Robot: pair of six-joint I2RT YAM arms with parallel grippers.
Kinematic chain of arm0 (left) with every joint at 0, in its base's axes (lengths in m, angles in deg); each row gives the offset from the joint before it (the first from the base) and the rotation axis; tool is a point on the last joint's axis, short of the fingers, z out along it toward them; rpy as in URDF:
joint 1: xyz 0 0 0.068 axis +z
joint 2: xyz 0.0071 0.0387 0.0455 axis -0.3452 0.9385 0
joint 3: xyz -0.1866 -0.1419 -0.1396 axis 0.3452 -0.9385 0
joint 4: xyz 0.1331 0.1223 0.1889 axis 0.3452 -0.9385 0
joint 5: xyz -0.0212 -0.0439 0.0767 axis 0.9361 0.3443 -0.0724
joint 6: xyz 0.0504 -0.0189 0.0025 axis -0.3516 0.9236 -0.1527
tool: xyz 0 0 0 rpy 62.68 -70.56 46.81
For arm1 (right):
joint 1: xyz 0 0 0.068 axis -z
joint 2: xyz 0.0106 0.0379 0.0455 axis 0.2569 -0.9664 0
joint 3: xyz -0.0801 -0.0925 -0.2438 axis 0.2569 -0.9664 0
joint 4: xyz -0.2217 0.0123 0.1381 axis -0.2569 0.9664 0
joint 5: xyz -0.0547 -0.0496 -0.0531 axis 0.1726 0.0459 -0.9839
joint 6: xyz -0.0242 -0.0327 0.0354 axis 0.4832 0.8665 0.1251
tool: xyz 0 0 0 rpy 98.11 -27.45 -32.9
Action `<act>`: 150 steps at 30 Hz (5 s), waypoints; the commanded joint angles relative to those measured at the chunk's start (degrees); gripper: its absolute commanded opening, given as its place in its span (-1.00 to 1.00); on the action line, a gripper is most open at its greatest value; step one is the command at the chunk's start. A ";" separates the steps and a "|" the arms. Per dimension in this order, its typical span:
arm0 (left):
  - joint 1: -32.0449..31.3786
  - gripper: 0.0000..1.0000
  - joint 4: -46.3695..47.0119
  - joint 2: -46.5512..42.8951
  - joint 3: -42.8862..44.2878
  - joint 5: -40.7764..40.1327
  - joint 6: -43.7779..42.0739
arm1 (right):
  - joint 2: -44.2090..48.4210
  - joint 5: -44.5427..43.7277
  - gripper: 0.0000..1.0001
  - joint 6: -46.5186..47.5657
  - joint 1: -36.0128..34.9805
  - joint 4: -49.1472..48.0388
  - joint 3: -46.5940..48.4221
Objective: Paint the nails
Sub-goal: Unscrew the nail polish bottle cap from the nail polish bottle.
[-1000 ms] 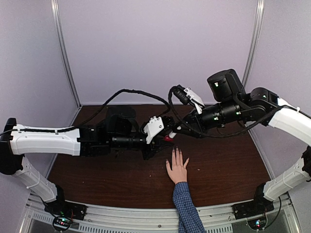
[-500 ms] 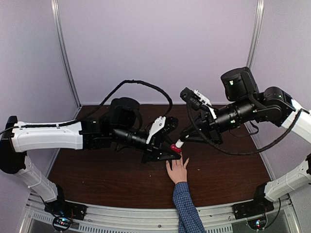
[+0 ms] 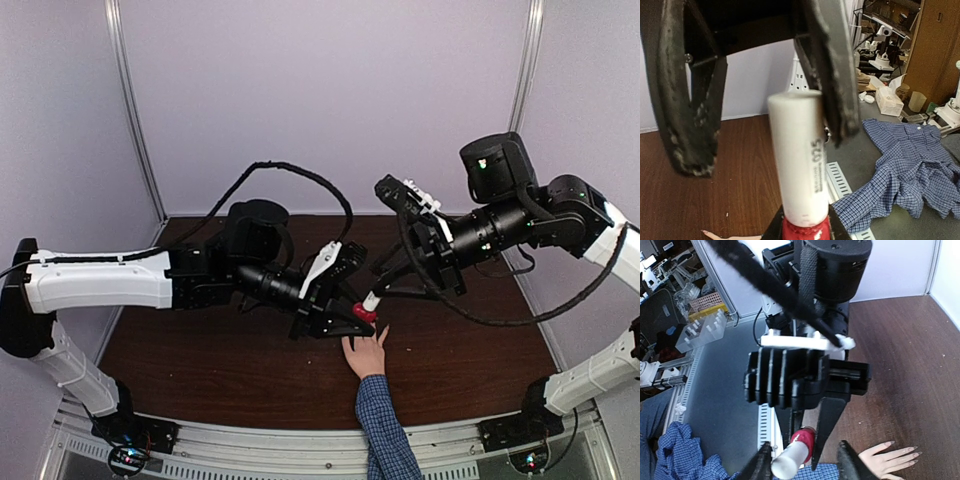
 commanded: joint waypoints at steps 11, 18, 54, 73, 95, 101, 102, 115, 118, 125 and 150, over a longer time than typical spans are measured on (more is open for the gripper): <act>-0.94 -1.00 4.88 -4.42 -3.52 -30.98 -3.67 | 0.37 -17.96 0.28 -11.45 1.10 -1.84 2.75; -0.93 -1.00 4.34 -3.63 -3.10 -37.40 -3.84 | -1.37 -17.99 0.18 -14.18 1.15 -2.13 2.04; 0.17 -1.00 -1.71 -1.23 0.24 -4.38 -3.31 | -1.28 -8.15 -1.00 -3.10 1.10 -2.00 1.17; 0.28 -1.00 -4.07 1.93 3.31 7.98 -3.28 | 1.22 -1.48 -1.00 4.99 1.06 1.54 2.15; 0.28 -1.00 4.83 -2.34 -2.24 -17.08 -2.75 | 1.98 -6.83 0.21 2.12 0.83 1.24 1.48; 0.18 -1.00 10.33 -4.46 -6.53 -26.23 -2.81 | 2.24 -13.44 0.34 -3.82 0.92 -1.34 0.22; 0.15 -1.00 11.05 -4.75 -7.14 -27.45 -3.44 | 2.29 -14.36 0.35 -5.36 0.98 -2.14 -0.03; -2.62 -1.00 12.26 -4.96 -8.54 -38.99 -9.58 | -1.77 -20.17 0.12 -22.02 1.27 -1.75 1.20; -2.82 -1.00 11.97 -4.84 -8.54 -39.79 -10.10 | -2.71 -18.81 0.07 -22.88 1.29 -2.44 1.12; -2.92 -1.00 11.62 -4.45 -8.19 -41.07 -10.51 | -5.00 -16.38 -0.14 -23.10 1.27 -2.70 1.34; 0.10 -1.00 7.66 -3.53 -4.82 -13.17 -3.72 | -1.68 -8.90 -1.00 -8.11 1.19 -3.47 0.12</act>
